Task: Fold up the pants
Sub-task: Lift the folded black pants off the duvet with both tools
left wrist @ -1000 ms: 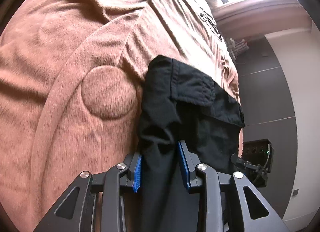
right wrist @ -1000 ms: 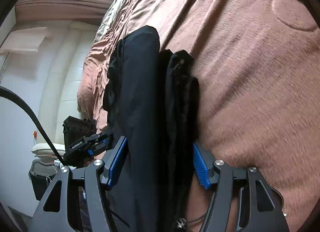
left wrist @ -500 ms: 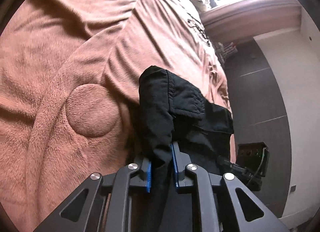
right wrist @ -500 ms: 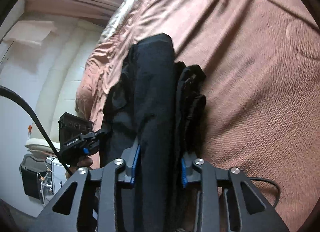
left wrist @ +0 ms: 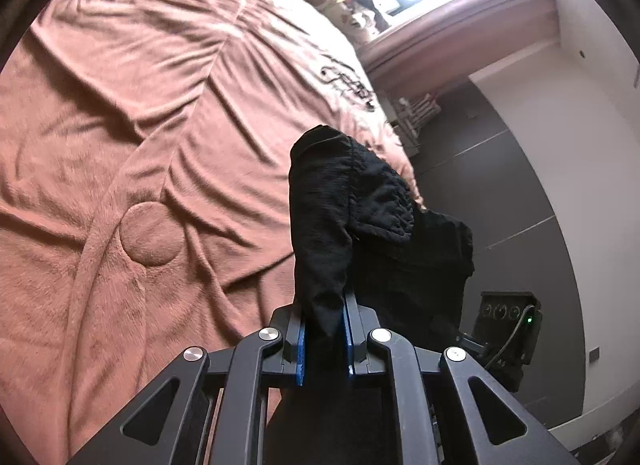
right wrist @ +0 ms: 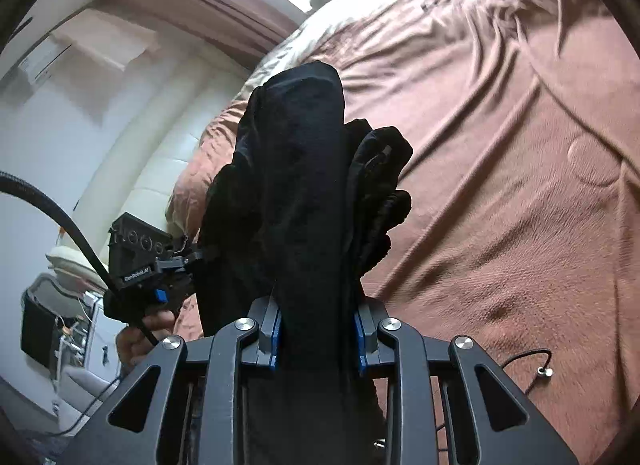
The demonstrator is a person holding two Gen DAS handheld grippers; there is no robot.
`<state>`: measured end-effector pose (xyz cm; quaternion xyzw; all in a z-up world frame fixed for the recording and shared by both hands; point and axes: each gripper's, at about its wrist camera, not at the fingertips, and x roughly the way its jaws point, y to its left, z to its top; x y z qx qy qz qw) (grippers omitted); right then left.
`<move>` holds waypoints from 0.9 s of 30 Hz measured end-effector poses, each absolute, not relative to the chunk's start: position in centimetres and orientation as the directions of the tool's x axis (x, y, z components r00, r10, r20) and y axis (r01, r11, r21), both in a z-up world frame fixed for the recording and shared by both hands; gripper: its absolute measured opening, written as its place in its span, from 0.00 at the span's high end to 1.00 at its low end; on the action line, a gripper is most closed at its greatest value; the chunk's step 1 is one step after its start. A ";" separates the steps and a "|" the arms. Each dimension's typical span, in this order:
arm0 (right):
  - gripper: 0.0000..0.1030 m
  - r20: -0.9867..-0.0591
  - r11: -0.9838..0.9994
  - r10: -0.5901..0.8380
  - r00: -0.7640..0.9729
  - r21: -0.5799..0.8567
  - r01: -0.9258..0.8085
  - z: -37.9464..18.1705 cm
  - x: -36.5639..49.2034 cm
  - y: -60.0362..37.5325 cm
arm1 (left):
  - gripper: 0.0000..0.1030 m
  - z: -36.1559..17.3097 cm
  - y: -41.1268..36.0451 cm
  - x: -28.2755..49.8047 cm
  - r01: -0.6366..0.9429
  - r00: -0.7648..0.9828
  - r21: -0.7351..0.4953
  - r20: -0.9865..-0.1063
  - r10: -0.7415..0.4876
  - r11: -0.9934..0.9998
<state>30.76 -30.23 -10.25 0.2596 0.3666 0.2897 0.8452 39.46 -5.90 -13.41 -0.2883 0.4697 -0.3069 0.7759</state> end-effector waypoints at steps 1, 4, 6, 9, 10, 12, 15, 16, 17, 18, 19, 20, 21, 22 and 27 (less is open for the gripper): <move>0.77 -0.464 0.703 0.675 0.574 0.641 -0.308 -9.8 30.2 -30.0 | 0.86 -12.8 -5.8 38.9 0.214 0.378 -0.730 -0.551 -0.744 0.649; 0.77 -0.459 0.725 0.655 0.601 0.608 -0.325 -8.7 28.2 -29.5 | 0.86 -11.5 -5.8 37.7 0.225 0.395 -0.728 -0.539 -0.744 0.648; 0.77 -0.453 0.734 0.648 0.613 0.587 -0.341 -8.1 26.9 -29.2 | 0.86 -10.4 -5.8 36.7 0.239 0.414 -0.720 -0.532 -0.739 0.652; 0.77 -0.438 0.741 0.645 0.626 0.559 -0.372 -7.0 24.9 -28.7 | 0.86 -8.7 -5.7 35.0 0.257 0.440 -0.717 -0.510 -0.739 0.647; 0.77 -0.434 0.743 0.644 0.630 0.550 -0.381 -6.6 24.1 -28.6 | 0.86 -8.3 -5.6 34.6 0.262 0.446 -0.719 -0.501 -0.742 0.643; 0.77 -0.425 0.745 0.644 0.636 0.536 -0.397 -5.8 22.6 -28.8 | 0.86 -7.1 -5.4 33.5 0.274 0.463 -0.715 -0.488 -0.740 0.643; 0.77 -0.409 0.749 0.642 0.649 0.516 -0.416 -4.4 20.7 -28.6 | 0.86 -5.2 -5.3 31.8 0.290 0.484 -0.705 -0.475 -0.735 0.647; 0.77 -0.402 0.750 0.642 0.653 0.509 -0.423 -4.1 20.0 -29.1 | 0.86 -4.7 -5.3 31.5 0.295 0.491 -0.702 -0.471 -0.733 0.649; 0.77 -0.392 0.751 0.641 0.660 0.498 -0.434 -3.5 19.0 -29.0 | 0.86 -4.0 -5.2 30.8 0.304 0.501 -0.698 -0.463 -0.732 0.649; 0.77 -0.385 0.750 0.642 0.663 0.492 -0.441 -3.3 18.4 -29.5 | 0.86 -3.4 -5.1 30.3 0.310 0.508 -0.694 -0.457 -0.730 0.650; 0.77 -0.378 0.749 0.644 0.665 0.487 -0.449 -3.0 17.8 -29.7 | 0.86 -2.9 -5.0 29.8 0.315 0.515 -0.692 -0.451 -0.729 0.650; 0.77 -0.372 0.748 0.646 0.666 0.482 -0.456 -2.6 17.1 -29.7 | 0.86 -2.4 -4.9 29.4 0.320 0.522 -0.690 -0.443 -0.729 0.649; 0.77 -0.368 0.747 0.648 0.667 0.477 -0.463 -2.4 16.4 -29.9 | 0.86 -1.8 -4.8 28.7 0.325 0.530 -0.688 -0.435 -0.727 0.649; 0.77 -0.364 0.748 0.648 0.669 0.471 -0.468 -2.0 15.7 -29.9 | 0.86 -1.5 -4.7 28.3 0.328 0.536 -0.687 -0.430 -0.726 0.649; 0.77 -0.348 0.749 0.647 0.678 0.458 -0.479 -0.6 13.5 -30.2 | 0.86 0.7 -4.2 25.6 0.350 0.558 -0.677 -0.405 -0.725 0.648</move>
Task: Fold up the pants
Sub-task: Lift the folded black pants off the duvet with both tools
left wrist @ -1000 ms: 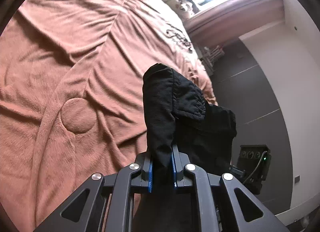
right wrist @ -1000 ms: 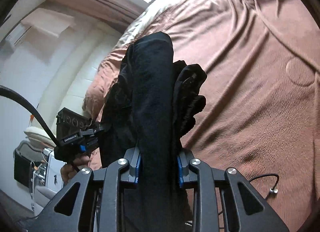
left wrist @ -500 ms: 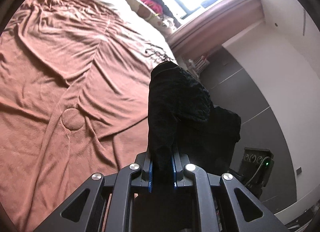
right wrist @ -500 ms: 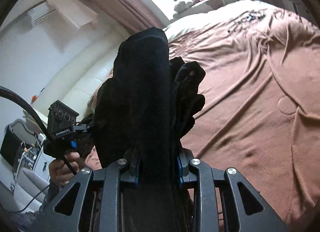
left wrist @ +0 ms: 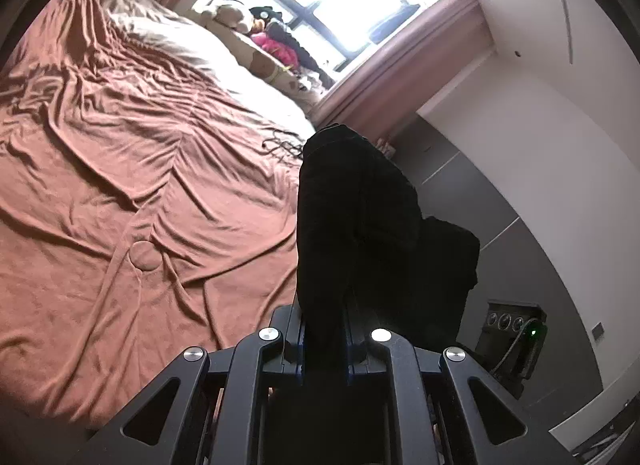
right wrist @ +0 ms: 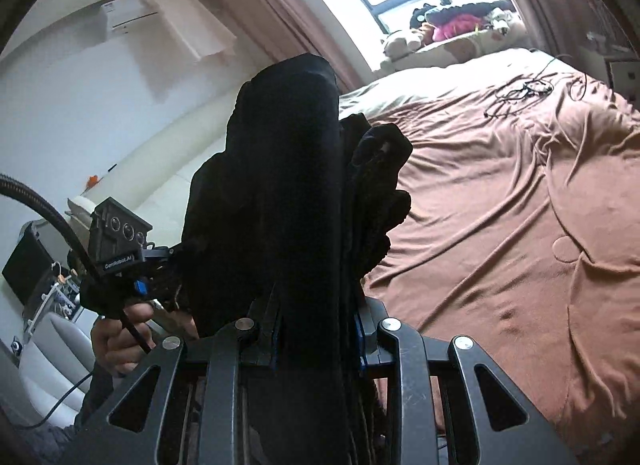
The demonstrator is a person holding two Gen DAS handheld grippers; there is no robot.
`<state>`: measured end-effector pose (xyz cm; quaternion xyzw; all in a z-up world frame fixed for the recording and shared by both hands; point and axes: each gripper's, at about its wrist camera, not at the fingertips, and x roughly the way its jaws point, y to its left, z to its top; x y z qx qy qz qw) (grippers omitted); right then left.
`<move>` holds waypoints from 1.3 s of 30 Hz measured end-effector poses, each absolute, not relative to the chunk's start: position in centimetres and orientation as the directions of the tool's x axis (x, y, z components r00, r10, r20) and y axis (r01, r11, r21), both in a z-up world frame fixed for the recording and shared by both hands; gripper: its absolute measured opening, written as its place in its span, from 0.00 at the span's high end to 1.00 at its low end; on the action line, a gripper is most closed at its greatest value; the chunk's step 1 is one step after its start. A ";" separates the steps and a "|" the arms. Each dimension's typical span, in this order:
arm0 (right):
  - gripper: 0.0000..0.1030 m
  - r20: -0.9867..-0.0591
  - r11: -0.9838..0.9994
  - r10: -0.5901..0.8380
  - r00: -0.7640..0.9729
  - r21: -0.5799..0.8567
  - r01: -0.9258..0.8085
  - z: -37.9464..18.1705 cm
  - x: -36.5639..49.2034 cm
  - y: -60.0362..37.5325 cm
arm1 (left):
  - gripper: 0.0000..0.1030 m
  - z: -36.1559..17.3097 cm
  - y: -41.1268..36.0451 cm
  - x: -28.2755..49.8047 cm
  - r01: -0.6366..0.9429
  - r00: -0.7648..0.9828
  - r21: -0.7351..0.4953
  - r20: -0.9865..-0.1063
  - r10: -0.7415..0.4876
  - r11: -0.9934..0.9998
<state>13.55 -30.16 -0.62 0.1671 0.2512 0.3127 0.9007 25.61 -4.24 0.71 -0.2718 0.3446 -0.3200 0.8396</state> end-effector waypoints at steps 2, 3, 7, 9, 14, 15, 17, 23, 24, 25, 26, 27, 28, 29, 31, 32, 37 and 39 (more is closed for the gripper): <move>0.77 -0.343 0.751 0.645 0.683 0.453 -0.481 -0.3 12.9 -30.0 | 0.86 1.6 -4.1 24.4 0.359 0.568 -0.669 -0.397 -0.721 0.651; 0.77 -0.341 0.752 0.643 0.686 0.448 -0.482 -0.1 12.5 -29.9 | 0.86 2.0 -4.1 23.7 0.362 0.572 -0.667 -0.393 -0.720 0.652; 0.77 -0.326 0.757 0.638 0.697 0.433 -0.490 0.8 10.1 -29.7 | 0.86 3.8 -3.7 21.1 0.371 0.594 -0.657 -0.376 -0.711 0.657; 0.77 -0.320 0.760 0.636 0.702 0.421 -0.496 1.3 9.3 -29.5 | 0.86 4.6 -3.4 19.8 0.373 0.603 -0.655 -0.367 -0.708 0.657; 0.77 -0.296 0.754 0.644 0.706 0.401 -0.520 2.4 6.4 -29.4 | 0.86 6.9 -2.5 15.9 0.389 0.634 -0.633 -0.342 -0.693 0.669; 0.77 -0.289 0.750 0.648 0.705 0.401 -0.526 2.5 6.0 -29.4 | 0.86 7.2 -2.3 15.3 0.389 0.639 -0.633 -0.338 -0.691 0.670; 0.77 -0.279 0.743 0.656 0.701 0.402 -0.535 2.6 5.5 -29.3 | 0.86 7.8 -1.8 14.1 0.387 0.649 -0.633 -0.330 -0.686 0.671; 0.77 -0.273 0.729 0.675 0.685 0.393 -0.561 2.6 4.9 -28.1 | 0.86 8.9 0.3 11.5 0.378 0.680 -0.624 -0.314 -0.663 0.684; 0.77 -0.271 0.728 0.677 0.685 0.384 -0.568 2.7 4.8 -27.7 | 0.86 9.1 0.8 11.3 0.377 0.685 -0.623 -0.311 -0.659 0.685; 0.77 -0.267 0.729 0.677 0.685 0.372 -0.575 2.8 4.8 -27.3 | 0.86 9.2 1.4 11.1 0.376 0.691 -0.622 -0.305 -0.655 0.687; 0.77 -0.264 0.728 0.678 0.686 0.364 -0.581 2.8 5.0 -26.9 | 0.86 9.3 1.9 11.0 0.375 0.696 -0.624 -0.299 -0.653 0.686; 0.77 -0.262 0.727 0.681 0.684 0.361 -0.584 2.8 5.1 -26.5 | 0.86 9.4 2.5 10.9 0.374 0.702 -0.628 -0.290 -0.651 0.682; 0.77 -0.261 0.722 0.685 0.680 0.362 -0.589 2.9 5.4 -26.1 | 0.86 9.4 3.3 10.8 0.370 0.709 -0.636 -0.277 -0.648 0.677; 0.77 -0.262 0.719 0.689 0.676 0.362 -0.593 2.9 5.7 -25.6 | 0.86 9.5 3.8 10.6 0.369 0.714 -0.637 -0.272 -0.645 0.677; 0.77 -0.269 0.719 0.691 0.670 0.352 -0.600 3.0 6.3 -24.7 | 0.86 9.7 5.3 10.6 0.363 0.729 -0.634 -0.263 -0.632 0.683; 0.77 -0.272 0.718 0.693 0.667 0.348 -0.603 3.1 6.5 -24.2 | 0.86 9.8 5.9 10.5 0.360 0.734 -0.636 -0.259 -0.628 0.683; 0.77 -0.281 0.704 0.709 0.646 0.335 -0.626 3.5 8.7 -21.6 | 0.86 9.9 9.4 10.4 0.333 0.766 -0.638 -0.246 -0.593 0.694; 0.77 -0.288 0.698 0.715 0.637 0.334 -0.633 3.5 9.8 -20.7 | 0.86 9.9 10.6 10.3 0.321 0.778 -0.636 -0.246 -0.578 0.702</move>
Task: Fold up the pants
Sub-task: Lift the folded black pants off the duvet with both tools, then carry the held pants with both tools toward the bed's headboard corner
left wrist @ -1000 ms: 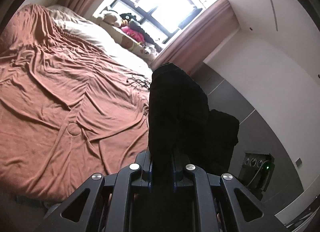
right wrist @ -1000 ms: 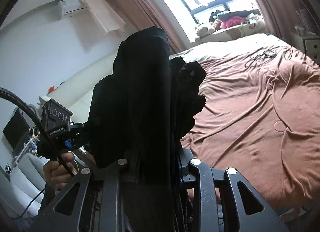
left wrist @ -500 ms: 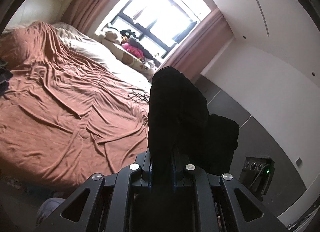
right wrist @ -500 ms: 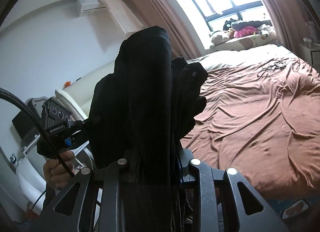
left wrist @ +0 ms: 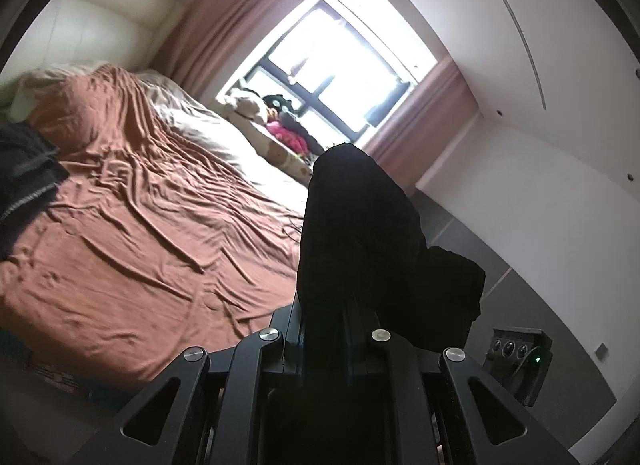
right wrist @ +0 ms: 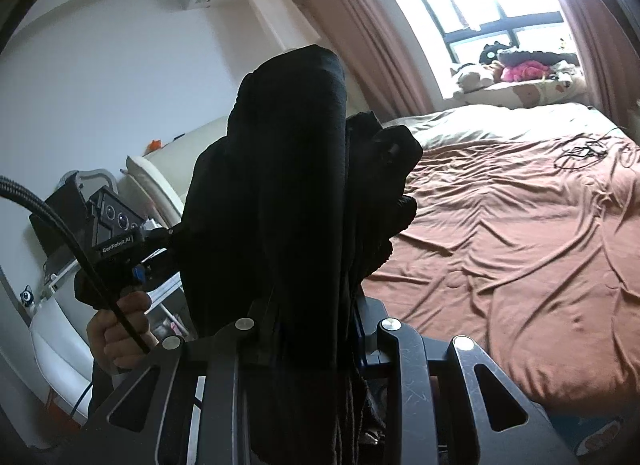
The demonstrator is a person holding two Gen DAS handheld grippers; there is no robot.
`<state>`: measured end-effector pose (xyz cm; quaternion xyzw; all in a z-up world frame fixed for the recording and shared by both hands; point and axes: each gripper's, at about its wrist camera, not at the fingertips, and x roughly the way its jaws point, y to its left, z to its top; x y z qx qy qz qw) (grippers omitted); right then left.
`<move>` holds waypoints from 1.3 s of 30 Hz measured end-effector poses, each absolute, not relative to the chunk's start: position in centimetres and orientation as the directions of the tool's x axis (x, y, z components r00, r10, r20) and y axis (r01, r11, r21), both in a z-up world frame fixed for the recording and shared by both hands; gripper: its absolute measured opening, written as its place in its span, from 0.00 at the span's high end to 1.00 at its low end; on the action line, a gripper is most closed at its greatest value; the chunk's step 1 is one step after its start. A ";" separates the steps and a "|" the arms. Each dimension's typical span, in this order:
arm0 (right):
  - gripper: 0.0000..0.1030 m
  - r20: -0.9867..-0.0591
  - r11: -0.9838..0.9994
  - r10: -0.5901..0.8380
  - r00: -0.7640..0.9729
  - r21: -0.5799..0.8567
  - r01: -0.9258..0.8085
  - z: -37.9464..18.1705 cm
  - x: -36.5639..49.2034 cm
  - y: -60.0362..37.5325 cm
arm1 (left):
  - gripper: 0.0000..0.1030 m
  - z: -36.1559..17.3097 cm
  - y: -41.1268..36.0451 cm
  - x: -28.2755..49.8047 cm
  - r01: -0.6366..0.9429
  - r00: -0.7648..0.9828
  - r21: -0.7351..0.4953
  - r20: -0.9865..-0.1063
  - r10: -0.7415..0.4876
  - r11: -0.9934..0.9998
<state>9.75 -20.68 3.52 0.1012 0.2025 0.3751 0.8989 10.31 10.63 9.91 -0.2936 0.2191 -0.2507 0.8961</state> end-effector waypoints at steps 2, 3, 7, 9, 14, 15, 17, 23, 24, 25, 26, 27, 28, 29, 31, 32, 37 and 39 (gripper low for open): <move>0.77 -0.297 0.692 0.722 0.625 0.329 -0.643 3.5 10.8 -19.7 | 0.86 9.8 12.2 10.3 0.305 0.791 -0.636 -0.246 -0.560 0.709; 0.77 -0.301 0.689 0.725 0.619 0.325 -0.648 3.5 11.4 -19.1 | 0.86 9.7 12.8 10.3 0.298 0.796 -0.636 -0.246 -0.553 0.712; 0.77 -0.310 0.665 0.747 0.589 0.320 -0.675 3.6 13.7 -16.6 | 0.86 9.5 15.9 10.0 0.265 0.821 -0.639 -0.244 -0.517 0.722; 0.78 -0.312 0.651 0.758 0.573 0.319 -0.689 3.6 14.6 -15.5 | 0.86 9.3 17.6 9.9 0.248 0.833 -0.641 -0.241 -0.498 0.726; 0.78 -0.320 0.619 0.783 0.534 0.306 -0.724 3.2 16.8 -12.5 | 0.87 8.9 21.5 10.1 0.208 0.859 -0.645 -0.239 -0.453 0.735; 0.78 -0.322 0.612 0.787 0.526 0.307 -0.728 3.0 17.2 -12.0 | 0.87 8.7 22.4 10.2 0.199 0.863 -0.647 -0.240 -0.445 0.736; 0.79 -0.333 0.601 0.794 0.508 0.306 -0.739 2.9 18.5 -10.5 | 0.87 8.5 24.1 10.4 0.180 0.872 -0.650 -0.242 -0.426 0.738; 0.79 -0.340 0.569 0.814 0.471 0.304 -0.764 2.4 21.4 -6.6 | 0.87 7.6 28.8 10.8 0.126 0.898 -0.658 -0.242 -0.367 0.742; 0.79 -0.342 0.565 0.816 0.466 0.303 -0.767 2.3 21.8 -6.0 | 0.87 7.3 29.5 10.9 0.117 0.903 -0.661 -0.240 -0.357 0.742; 0.79 -0.347 0.560 0.818 0.458 0.301 -0.772 2.2 22.3 -5.2 | 0.87 7.1 30.2 10.9 0.109 0.907 -0.663 -0.239 -0.347 0.741; 0.79 -0.351 0.556 0.820 0.452 0.300 -0.775 2.1 22.7 -4.7 | 0.87 6.8 31.1 11.0 0.098 0.911 -0.667 -0.239 -0.337 0.739; 0.79 -0.359 0.551 0.822 0.443 0.301 -0.778 2.0 23.2 -3.9 | 0.87 6.5 32.0 11.1 0.087 0.914 -0.674 -0.239 -0.328 0.734; 0.79 -0.366 0.546 0.824 0.433 0.303 -0.781 1.8 23.6 -3.1 | 0.87 6.1 33.0 11.3 0.075 0.917 -0.680 -0.240 -0.317 0.730; 0.79 -0.372 0.536 0.828 0.419 0.310 -0.785 1.7 24.3 -2.3 | 0.87 5.8 33.8 11.4 0.064 0.920 -0.683 -0.241 -0.307 0.728; 0.79 -0.381 0.525 0.833 0.400 0.319 -0.789 1.5 25.3 -0.9 | 0.87 5.3 35.5 11.6 0.043 0.925 -0.692 -0.245 -0.291 0.720; 0.79 -0.390 0.523 0.833 0.394 0.319 -0.790 1.3 25.9 -0.1 | 0.87 5.1 36.2 11.8 0.034 0.927 -0.694 -0.248 -0.283 0.719; 0.79 -0.416 0.510 0.833 0.365 0.322 -0.797 0.7 28.0 3.5 | 0.87 4.0 39.7 12.3 -0.021 0.936 -0.701 -0.265 -0.233 0.713; 0.79 -0.424 0.508 0.831 0.359 0.317 -0.801 0.5 28.6 5.2 | 0.87 3.8 41.1 12.2 -0.044 0.939 -0.697 -0.274 -0.209 0.716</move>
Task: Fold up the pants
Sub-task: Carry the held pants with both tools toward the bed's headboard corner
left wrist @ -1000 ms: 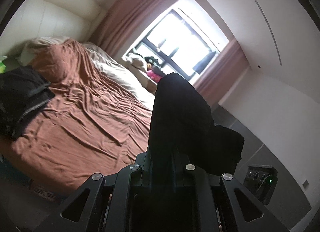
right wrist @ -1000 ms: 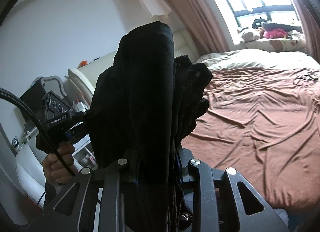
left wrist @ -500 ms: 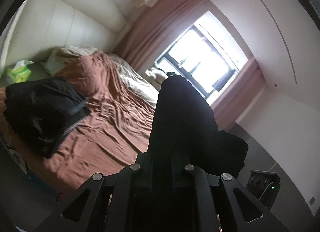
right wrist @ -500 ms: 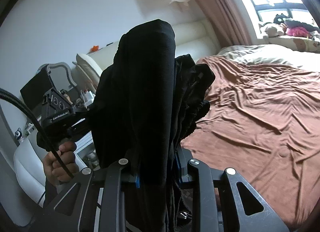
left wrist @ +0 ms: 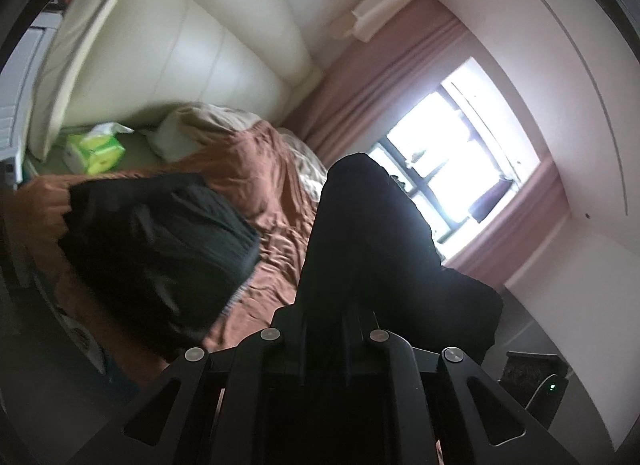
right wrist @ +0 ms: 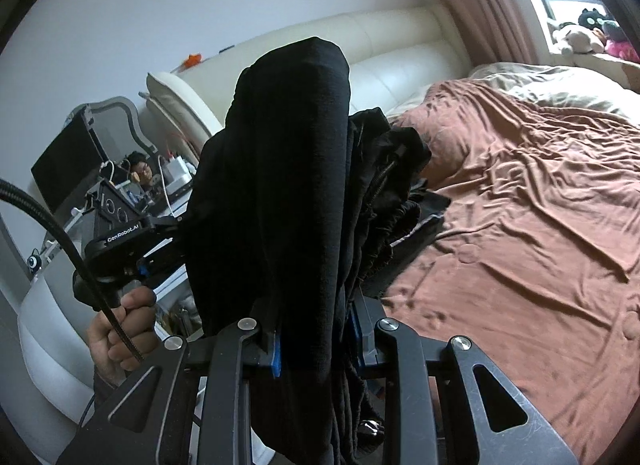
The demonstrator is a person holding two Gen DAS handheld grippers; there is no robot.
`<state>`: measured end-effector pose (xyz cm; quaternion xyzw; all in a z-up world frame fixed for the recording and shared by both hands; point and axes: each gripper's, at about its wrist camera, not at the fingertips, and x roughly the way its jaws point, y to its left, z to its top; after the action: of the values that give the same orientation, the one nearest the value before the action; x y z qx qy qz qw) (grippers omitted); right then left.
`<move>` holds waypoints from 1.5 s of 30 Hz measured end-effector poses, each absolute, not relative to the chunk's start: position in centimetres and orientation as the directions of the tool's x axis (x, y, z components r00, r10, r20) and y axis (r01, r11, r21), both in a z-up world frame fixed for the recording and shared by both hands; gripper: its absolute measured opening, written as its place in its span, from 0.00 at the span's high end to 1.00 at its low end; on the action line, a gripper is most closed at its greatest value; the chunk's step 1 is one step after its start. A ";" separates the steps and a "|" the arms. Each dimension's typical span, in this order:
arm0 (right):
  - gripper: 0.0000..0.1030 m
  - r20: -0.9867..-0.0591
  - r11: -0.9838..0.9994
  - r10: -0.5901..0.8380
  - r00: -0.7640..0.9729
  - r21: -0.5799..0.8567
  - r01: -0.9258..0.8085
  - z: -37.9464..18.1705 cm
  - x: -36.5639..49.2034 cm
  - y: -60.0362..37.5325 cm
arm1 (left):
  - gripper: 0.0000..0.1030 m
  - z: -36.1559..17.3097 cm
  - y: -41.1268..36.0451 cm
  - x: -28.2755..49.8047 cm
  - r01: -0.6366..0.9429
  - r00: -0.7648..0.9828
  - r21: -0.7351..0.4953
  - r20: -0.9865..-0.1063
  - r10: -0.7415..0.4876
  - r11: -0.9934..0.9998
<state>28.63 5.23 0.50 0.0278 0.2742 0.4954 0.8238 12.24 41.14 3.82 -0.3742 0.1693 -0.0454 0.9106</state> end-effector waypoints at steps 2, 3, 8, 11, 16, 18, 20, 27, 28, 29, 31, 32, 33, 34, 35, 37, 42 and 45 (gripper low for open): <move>0.79 -0.428 0.503 0.831 0.354 0.311 -0.806 0.4 28.9 6.8 | 0.87 3.6 42.5 12.1 -0.064 0.940 -0.693 -0.284 -0.190 0.718; 0.79 -0.432 0.498 0.832 0.347 0.308 -0.810 0.2 28.9 7.7 | 0.87 3.7 43.4 12.1 -0.078 0.940 -0.689 -0.292 -0.177 0.721; 0.79 -0.454 0.464 0.838 0.302 0.303 -0.832 0.4 29.3 13.1 | 0.87 4.3 47.1 11.7 -0.139 0.943 -0.659 -0.315 -0.104 0.739; 0.79 -0.452 0.443 0.846 0.283 0.302 -0.844 0.5 29.8 16.1 | 0.87 5.1 48.7 11.9 -0.174 0.943 -0.635 -0.328 -0.059 0.753; 0.79 -0.447 0.415 0.860 0.245 0.333 -0.847 0.4 30.8 19.9 | 0.87 6.6 51.9 12.9 -0.208 0.932 -0.593 -0.360 -0.025 0.778; 0.79 -0.453 0.408 0.859 0.236 0.330 -0.851 0.3 31.2 21.3 | 0.87 7.0 52.9 13.8 -0.228 0.926 -0.571 -0.377 -0.005 0.789; 0.79 -0.454 0.401 0.861 0.231 0.324 -0.857 0.5 31.6 22.7 | 0.87 7.4 53.7 14.6 -0.238 0.924 -0.563 -0.383 0.005 0.792; 0.79 -0.442 0.394 0.868 0.227 0.334 -0.856 1.4 33.2 26.3 | 0.87 8.8 56.3 18.0 -0.249 0.921 -0.546 -0.388 0.022 0.800; 0.79 -0.440 0.394 0.869 0.227 0.336 -0.855 1.5 33.5 26.7 | 0.87 9.0 56.5 18.5 -0.249 0.920 -0.543 -0.391 0.021 0.802; 0.79 -0.440 0.396 0.868 0.229 0.337 -0.854 1.4 34.1 26.9 | 0.87 9.1 56.6 19.2 -0.252 0.917 -0.536 -0.397 0.023 0.806; 0.79 -0.438 0.400 0.868 0.233 0.341 -0.851 1.3 34.9 27.5 | 0.87 9.2 56.8 20.5 -0.259 0.911 -0.523 -0.412 0.025 0.812; 0.79 -0.436 0.403 0.869 0.236 0.345 -0.848 1.3 35.3 27.6 | 0.87 9.2 56.9 21.3 -0.262 0.907 -0.516 -0.420 0.025 0.815; 0.79 -0.435 0.406 0.868 0.238 0.348 -0.845 1.2 35.6 27.5 | 0.87 9.2 57.0 22.0 -0.263 0.905 -0.511 -0.425 0.025 0.818; 0.79 -0.434 0.411 0.868 0.242 0.351 -0.842 1.2 36.0 27.6 | 0.87 9.1 57.1 22.7 -0.264 0.903 -0.507 -0.430 0.025 0.820; 0.79 -0.433 0.413 0.867 0.244 0.355 -0.839 1.0 36.5 27.6 | 0.87 8.9 57.1 23.5 -0.266 0.900 -0.502 -0.436 0.025 0.823; 0.79 -0.436 0.423 0.864 0.250 0.361 -0.831 0.7 37.4 27.8 | 0.87 8.3 57.3 25.3 -0.269 0.894 -0.500 -0.448 0.019 0.823; 0.79 -0.459 0.454 0.847 0.267 0.364 -0.813 -0.1 39.4 28.1 | 0.87 6.5 57.4 29.3 -0.282 0.874 -0.497 -0.486 0.005 0.820; 0.79 -0.470 0.474 0.837 0.280 0.367 -0.801 -0.8 40.8 28.2 | 0.87 5.4 57.4 31.7 -0.288 0.859 -0.493 -0.512 -0.006 0.821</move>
<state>40.83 28.23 -0.79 0.0290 0.3128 0.5121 0.7994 31.70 57.41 5.37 -0.2895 0.2540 0.0769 0.9197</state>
